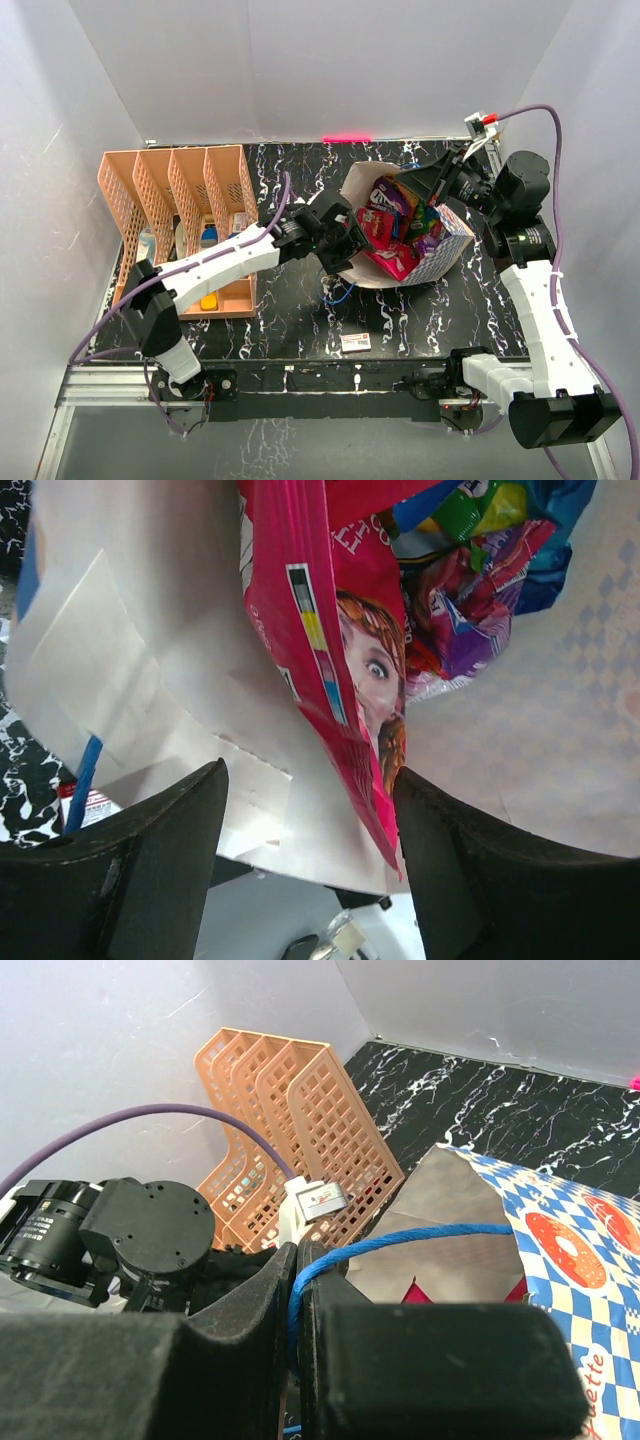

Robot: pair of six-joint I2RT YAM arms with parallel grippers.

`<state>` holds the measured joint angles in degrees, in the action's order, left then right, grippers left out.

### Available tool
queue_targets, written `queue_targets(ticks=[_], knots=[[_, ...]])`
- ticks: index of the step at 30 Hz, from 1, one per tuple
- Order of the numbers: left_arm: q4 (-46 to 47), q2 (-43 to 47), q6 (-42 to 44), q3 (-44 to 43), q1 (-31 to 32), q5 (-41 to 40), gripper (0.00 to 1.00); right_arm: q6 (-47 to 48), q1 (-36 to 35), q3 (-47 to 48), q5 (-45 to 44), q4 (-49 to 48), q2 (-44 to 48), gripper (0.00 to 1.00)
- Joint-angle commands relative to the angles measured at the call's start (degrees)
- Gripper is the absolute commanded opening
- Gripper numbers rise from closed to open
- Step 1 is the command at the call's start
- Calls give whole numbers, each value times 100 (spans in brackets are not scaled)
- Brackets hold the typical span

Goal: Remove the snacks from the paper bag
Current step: Take out the snack from the paper bag.

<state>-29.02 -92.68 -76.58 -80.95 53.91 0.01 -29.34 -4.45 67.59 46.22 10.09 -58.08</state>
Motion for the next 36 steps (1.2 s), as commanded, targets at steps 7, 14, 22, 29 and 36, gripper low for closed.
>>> queue_targets(ticks=[7,14,22,29,36], knots=[[-671,-766,-642,-873,353,-505,54,290,-40,177,-43,53,243,8],[-836,-1086,-588,-1368,364,-717,39,676,-46,257,-235,547,319,8],[-682,-981,-103,-1769,349,-614,0,1226,-44,921,-973,1289,368,8],[-66,-959,712,-2412,345,-258,0,1413,-46,1042,-1233,1349,564,8],[345,-1096,1396,-3144,341,35,0,1756,-43,1100,-2525,1696,926,8]])
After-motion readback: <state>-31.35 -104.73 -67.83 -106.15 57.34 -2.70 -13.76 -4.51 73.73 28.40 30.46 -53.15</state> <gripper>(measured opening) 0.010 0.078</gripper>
